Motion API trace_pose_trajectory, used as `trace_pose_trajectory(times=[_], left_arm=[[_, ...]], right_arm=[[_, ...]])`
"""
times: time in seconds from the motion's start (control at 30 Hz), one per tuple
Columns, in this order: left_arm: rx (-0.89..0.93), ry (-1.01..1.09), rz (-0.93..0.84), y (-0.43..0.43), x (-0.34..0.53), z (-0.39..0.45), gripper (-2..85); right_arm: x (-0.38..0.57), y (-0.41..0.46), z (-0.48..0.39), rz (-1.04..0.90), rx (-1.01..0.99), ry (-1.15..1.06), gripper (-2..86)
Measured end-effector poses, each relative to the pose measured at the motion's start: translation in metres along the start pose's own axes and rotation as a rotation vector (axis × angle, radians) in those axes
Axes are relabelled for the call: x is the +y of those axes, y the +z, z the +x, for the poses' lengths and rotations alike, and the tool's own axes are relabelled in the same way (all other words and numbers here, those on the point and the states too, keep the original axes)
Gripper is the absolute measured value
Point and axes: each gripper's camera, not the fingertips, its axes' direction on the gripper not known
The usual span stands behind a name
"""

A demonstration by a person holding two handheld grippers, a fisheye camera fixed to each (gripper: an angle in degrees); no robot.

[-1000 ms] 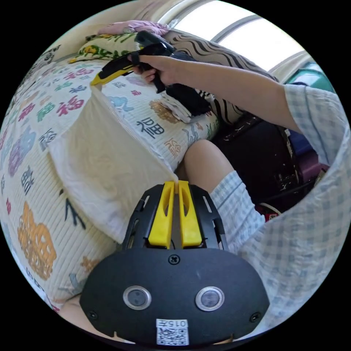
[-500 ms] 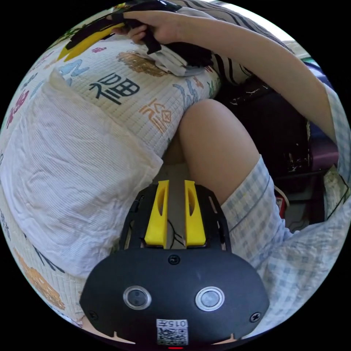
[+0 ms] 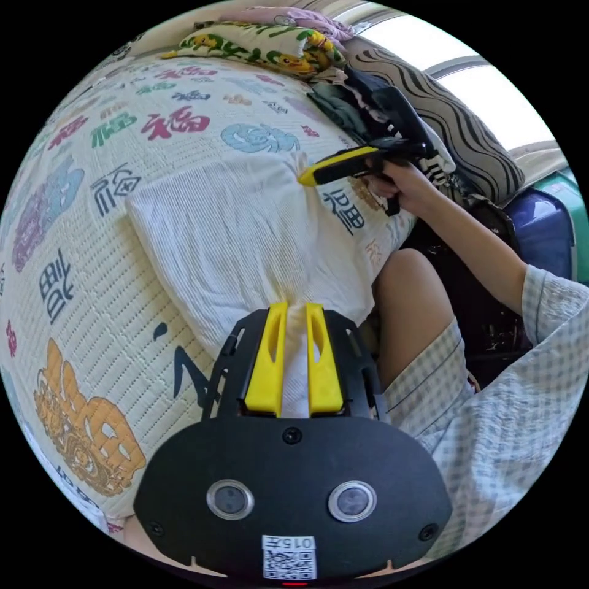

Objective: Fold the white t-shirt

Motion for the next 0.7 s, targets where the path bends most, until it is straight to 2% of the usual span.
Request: trace_pose_trajectory(times=[0.1,0.17,0.3,0.47,0.63,0.7], left_arm=[[0.042,0.007,0.018,-0.012,0.005,-0.010,5.3],[0.054,-0.010,0.144,-0.047,0.011,-0.032,6.1],[0.092,-0.149,0.297,-0.083,0.014,-0.109,9.1],[0.354,-0.270,0.287,-0.039,-0.001,-0.209,11.4],[0.488,-0.247,0.265,0.004,-0.015,-0.237,9.6],[0.542,-0.231,0.255,0.017,-0.020,-0.241,8.4]], right_arm=[[0.016,0.000,0.014,0.009,-0.012,0.054,0.2],[0.027,-0.005,0.020,0.038,-0.008,0.065,1.0],[0.046,-0.011,0.048,0.179,-0.145,0.131,7.8],[0.038,0.029,0.086,0.159,-0.343,0.204,12.7],[0.030,0.066,0.122,0.187,-0.624,0.238,11.6],[0.024,0.078,0.128,0.168,-0.675,0.232,9.2]])
